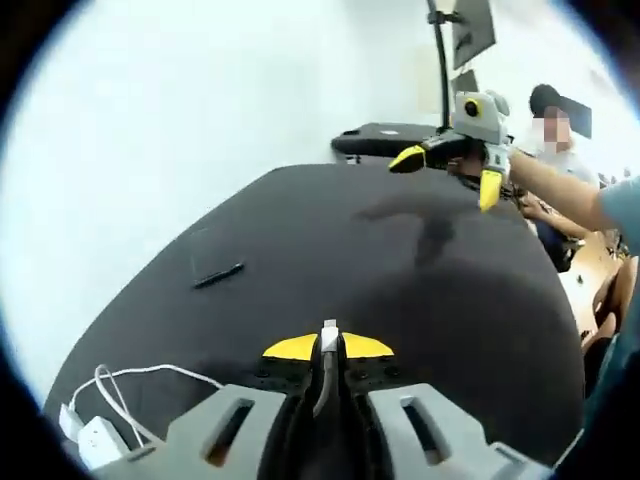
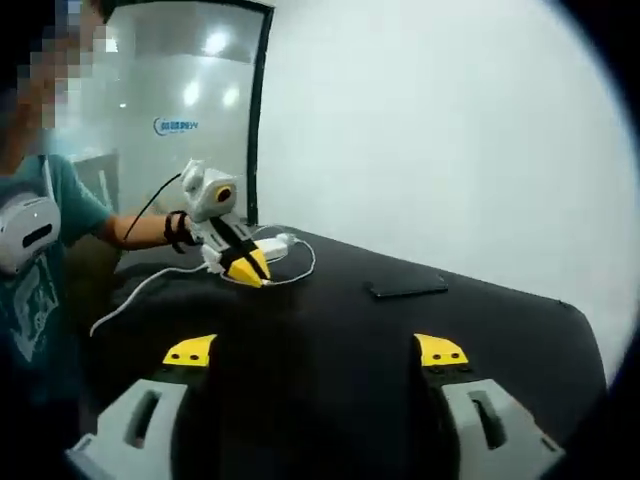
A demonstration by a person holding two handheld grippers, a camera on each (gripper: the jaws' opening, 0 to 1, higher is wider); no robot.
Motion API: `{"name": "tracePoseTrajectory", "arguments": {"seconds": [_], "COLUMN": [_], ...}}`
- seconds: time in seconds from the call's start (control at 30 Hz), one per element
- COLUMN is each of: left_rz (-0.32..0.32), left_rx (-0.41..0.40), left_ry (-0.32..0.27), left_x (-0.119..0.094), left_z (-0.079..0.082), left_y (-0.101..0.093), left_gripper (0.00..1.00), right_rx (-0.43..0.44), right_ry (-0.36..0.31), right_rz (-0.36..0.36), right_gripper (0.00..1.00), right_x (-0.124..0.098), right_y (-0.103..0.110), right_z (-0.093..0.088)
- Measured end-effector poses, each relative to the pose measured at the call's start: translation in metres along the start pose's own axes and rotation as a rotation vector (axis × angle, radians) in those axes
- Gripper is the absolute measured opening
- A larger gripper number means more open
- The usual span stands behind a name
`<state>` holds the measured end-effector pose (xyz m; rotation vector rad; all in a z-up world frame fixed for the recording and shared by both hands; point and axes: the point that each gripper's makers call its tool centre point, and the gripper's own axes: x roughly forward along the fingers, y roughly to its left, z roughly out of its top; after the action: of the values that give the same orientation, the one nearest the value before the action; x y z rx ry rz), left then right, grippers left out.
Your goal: Connect the charging cable to the phone, plug the charger into the socket, and turn on the power strip switch to charge the phone.
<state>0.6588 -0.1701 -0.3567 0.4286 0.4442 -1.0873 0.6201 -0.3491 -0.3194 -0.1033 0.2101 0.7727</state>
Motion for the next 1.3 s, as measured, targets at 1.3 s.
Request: {"name": "tracePoseTrajectory", "arguments": {"seconds": [1.3], "left_rz": [-0.030], "left_rx": [-0.115], "left_ry": [-0.160], "left_x": [0.002], "left_z": [0.002], "left_y": [0.030], "left_gripper": [0.05], "right_rx": [1.131], "right_ry": [0.181], "right_rz": [-0.280], "right_gripper": [0.49], "right_x": [0.200], "right_y": [-0.116], "right_z": [-0.025]}}
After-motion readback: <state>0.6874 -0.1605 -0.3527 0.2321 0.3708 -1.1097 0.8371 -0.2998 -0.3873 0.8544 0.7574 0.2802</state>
